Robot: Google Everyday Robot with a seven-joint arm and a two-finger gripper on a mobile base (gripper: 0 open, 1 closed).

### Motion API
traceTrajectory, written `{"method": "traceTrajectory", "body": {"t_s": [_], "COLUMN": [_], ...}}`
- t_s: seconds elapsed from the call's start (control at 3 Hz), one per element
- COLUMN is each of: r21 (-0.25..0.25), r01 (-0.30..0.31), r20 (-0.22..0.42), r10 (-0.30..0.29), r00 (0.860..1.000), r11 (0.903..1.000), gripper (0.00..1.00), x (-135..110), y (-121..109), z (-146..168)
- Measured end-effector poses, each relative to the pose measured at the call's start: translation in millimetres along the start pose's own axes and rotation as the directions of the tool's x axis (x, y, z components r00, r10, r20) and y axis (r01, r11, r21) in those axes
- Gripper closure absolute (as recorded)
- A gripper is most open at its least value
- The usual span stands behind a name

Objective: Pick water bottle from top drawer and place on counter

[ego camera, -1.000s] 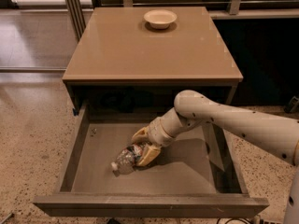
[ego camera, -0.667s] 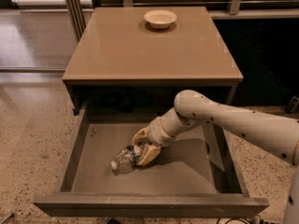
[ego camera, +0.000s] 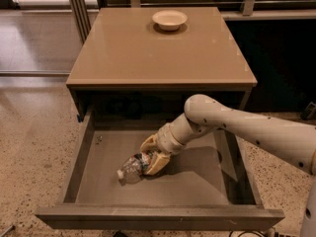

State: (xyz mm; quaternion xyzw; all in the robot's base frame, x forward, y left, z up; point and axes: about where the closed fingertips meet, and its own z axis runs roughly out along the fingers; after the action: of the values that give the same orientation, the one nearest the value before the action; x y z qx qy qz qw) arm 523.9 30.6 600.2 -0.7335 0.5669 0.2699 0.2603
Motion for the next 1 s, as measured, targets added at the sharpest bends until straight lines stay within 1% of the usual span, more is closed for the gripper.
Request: {"method": "traceTrajectory", "body": {"t_s": [0.33,0.67,1.0], "r21": [-0.007,0.014,0.033], "r01": [0.041,0.167,0.234], "r20": [-0.003,-0.04,-0.057], "r10": [-0.041,-0.167,-0.232], "r00": [0.999,0.985,0.971], "r11": [0.9991,0.9858,0.9717], "gripper": [1.0,1.0,1.0], "x": [-43.8,-147.6,-202.2], "y": [-10.2,-40.2,-61.7], "z": [-41.4,-140.7,-193.4]}}
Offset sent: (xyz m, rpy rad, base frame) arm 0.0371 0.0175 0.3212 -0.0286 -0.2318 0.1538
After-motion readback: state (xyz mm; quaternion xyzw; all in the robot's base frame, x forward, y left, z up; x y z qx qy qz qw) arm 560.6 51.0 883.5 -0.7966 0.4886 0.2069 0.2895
